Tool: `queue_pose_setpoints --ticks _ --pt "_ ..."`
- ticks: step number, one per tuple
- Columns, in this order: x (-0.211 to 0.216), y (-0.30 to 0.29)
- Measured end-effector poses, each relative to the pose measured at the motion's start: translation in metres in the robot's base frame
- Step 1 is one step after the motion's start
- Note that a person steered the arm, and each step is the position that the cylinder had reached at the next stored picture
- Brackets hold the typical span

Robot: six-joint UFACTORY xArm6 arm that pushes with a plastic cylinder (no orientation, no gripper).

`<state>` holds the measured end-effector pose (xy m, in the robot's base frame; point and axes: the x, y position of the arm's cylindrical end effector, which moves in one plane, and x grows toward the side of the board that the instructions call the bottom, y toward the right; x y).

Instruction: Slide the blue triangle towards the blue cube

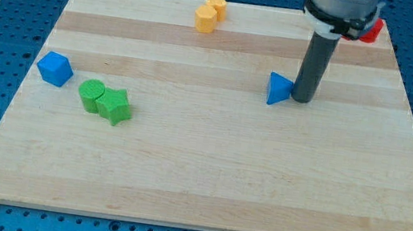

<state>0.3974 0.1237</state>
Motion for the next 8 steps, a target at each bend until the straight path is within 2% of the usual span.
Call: queue_pose_setpoints --ticks 1,2,3,5,6,8 --pt "-0.002 -0.047" --pt "0.001 -0.121" --pt "0.001 -0.141" --pt "0.007 -0.231" --pt "0.008 -0.222" --pt "0.051 -0.215"
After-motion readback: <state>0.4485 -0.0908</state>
